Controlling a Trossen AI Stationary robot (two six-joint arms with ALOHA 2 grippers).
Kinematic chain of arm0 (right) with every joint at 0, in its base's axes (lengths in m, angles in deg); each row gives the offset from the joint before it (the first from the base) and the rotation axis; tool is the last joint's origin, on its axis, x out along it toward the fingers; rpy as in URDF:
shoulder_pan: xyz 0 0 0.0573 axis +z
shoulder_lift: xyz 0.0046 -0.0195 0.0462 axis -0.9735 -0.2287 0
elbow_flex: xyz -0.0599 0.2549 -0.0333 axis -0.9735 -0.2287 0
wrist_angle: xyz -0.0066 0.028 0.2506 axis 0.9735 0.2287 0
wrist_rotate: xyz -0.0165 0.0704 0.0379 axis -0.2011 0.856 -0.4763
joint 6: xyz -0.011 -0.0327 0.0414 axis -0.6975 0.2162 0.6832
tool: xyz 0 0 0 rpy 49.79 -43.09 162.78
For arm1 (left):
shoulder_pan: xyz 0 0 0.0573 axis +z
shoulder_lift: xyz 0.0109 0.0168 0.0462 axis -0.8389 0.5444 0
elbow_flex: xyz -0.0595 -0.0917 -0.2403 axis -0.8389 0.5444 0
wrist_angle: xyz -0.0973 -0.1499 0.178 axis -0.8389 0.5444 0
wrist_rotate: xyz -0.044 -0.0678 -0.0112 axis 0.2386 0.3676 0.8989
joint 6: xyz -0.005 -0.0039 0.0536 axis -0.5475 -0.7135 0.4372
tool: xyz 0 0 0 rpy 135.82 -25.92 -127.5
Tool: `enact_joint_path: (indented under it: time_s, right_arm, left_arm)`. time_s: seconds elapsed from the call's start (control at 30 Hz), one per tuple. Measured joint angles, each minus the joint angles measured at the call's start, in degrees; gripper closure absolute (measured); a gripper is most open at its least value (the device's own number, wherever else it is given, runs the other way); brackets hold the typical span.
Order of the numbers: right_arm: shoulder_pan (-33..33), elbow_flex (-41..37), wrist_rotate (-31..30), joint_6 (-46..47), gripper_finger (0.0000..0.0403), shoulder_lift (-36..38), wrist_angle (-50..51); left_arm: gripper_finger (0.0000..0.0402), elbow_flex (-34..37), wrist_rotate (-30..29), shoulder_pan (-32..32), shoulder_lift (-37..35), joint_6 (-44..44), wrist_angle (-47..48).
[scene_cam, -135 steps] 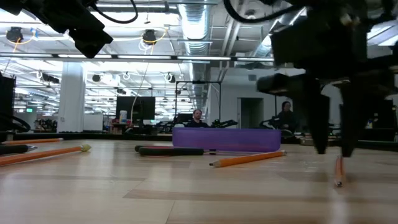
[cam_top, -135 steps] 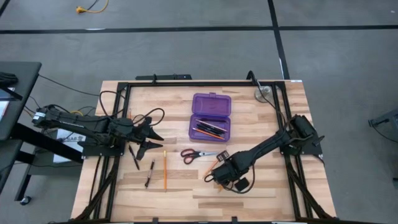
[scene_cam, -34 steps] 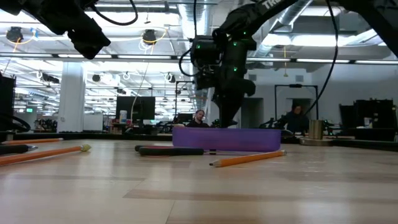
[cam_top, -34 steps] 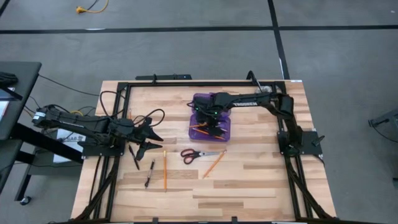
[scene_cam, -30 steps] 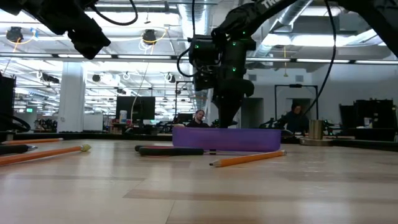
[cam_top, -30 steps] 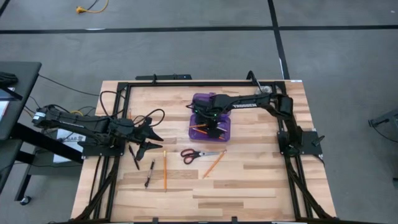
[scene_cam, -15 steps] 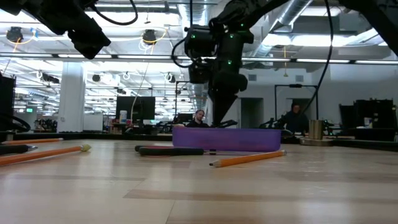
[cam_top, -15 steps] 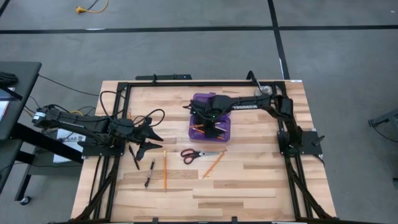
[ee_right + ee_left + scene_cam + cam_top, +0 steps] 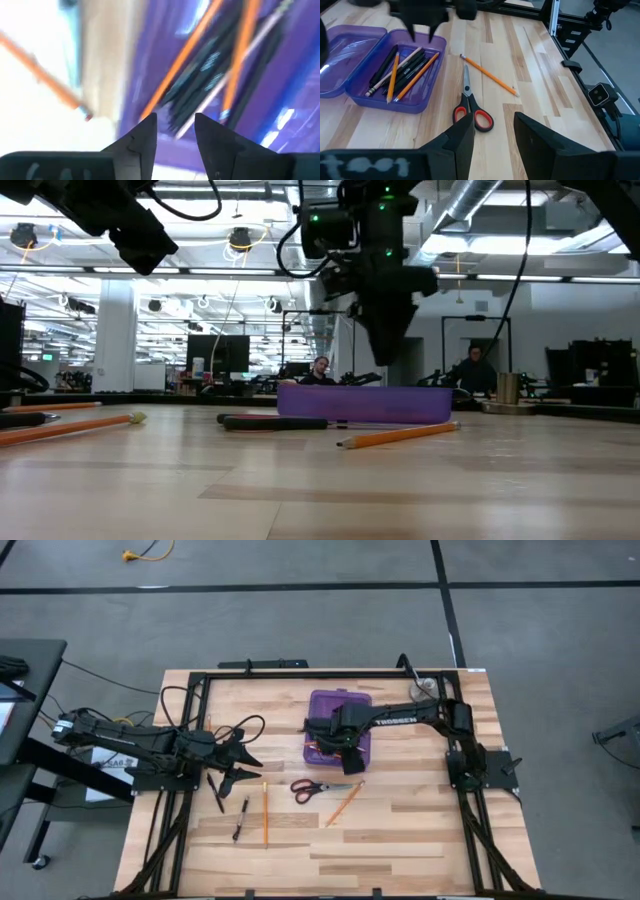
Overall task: Pick & place school supplies into a supply box
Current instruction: Put the pencil into the pencil box
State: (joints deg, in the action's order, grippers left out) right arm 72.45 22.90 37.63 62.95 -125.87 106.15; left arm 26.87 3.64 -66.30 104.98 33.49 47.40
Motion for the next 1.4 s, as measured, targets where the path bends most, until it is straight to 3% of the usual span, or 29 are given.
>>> enact_joint_path:
  time_s: [0.33,0.7,0.97,1.4]
  right_arm:
    - [9.85,-0.57,3.04,3.23,0.0283,-0.02,1.54]
    - [19.59,-1.05,3.04,3.59,0.0283,-0.57,-12.25]
    - [21.34,-6.71,2.57,5.3,0.0283,-0.74,-15.44]
    - [21.56,-7.04,2.15,5.89,0.0283,-0.74,-15.29]
  left_arm:
    - [0.0274,0.0,-0.02,0.0,-0.01,-0.04,-0.01]
    - [0.0274,0.0,-0.39,-0.02,-0.01,-1.48,-0.03]
    - [0.0274,0.0,-0.39,-0.04,0.0,-2.99,0.0]
    - [0.0274,0.0,-0.44,-0.02,-0.01,-2.99,-0.02]
